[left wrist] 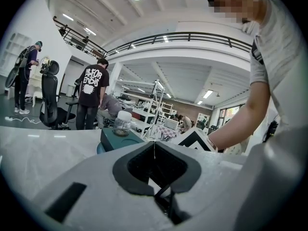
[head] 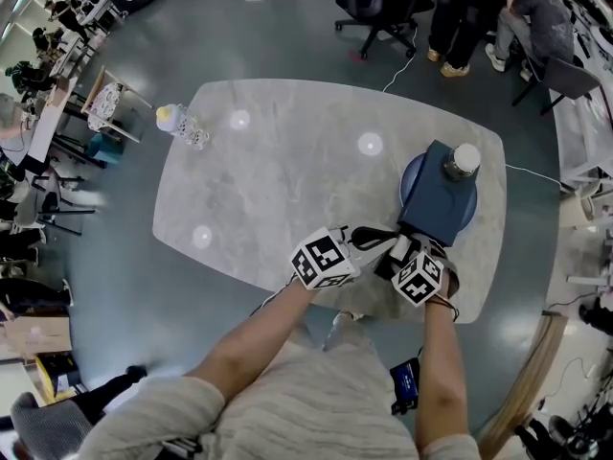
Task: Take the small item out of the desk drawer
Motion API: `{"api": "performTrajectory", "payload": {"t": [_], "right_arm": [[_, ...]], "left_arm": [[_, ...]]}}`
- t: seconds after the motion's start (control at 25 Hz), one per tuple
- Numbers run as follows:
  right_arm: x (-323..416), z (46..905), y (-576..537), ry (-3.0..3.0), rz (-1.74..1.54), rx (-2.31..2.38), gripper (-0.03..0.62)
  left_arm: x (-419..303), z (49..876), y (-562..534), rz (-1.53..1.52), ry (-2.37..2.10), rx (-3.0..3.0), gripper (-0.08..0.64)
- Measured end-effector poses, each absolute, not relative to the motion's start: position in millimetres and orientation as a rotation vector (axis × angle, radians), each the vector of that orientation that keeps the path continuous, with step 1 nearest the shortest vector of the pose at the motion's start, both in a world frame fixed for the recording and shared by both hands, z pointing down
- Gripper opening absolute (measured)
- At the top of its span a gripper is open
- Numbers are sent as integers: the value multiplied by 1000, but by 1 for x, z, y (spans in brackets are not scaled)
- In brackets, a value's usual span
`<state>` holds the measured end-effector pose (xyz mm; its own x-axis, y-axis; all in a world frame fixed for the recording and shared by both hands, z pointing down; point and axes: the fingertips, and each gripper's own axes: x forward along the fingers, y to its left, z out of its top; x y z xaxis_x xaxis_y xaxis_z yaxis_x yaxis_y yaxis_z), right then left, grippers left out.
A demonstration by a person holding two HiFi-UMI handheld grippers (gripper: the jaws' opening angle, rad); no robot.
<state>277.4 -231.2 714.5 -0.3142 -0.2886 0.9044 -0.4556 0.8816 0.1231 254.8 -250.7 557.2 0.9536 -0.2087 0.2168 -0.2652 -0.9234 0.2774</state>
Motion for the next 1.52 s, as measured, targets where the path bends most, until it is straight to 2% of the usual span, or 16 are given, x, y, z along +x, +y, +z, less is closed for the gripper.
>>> {"api": "performTrajectory", "payload": {"t": [0.8, 1.28, 1.52], "right_arm": [[282, 712, -237, -1893, 292, 811, 261], [296, 654, -238, -2037, 562, 1411, 261], [293, 621, -231, -2085, 584, 1603, 261]], "left_arm": [[236, 548, -245, 278, -289, 2825, 15], [237, 536, -229, 249, -163, 2854, 15], [230, 526, -219, 226, -101, 2872, 15]]}}
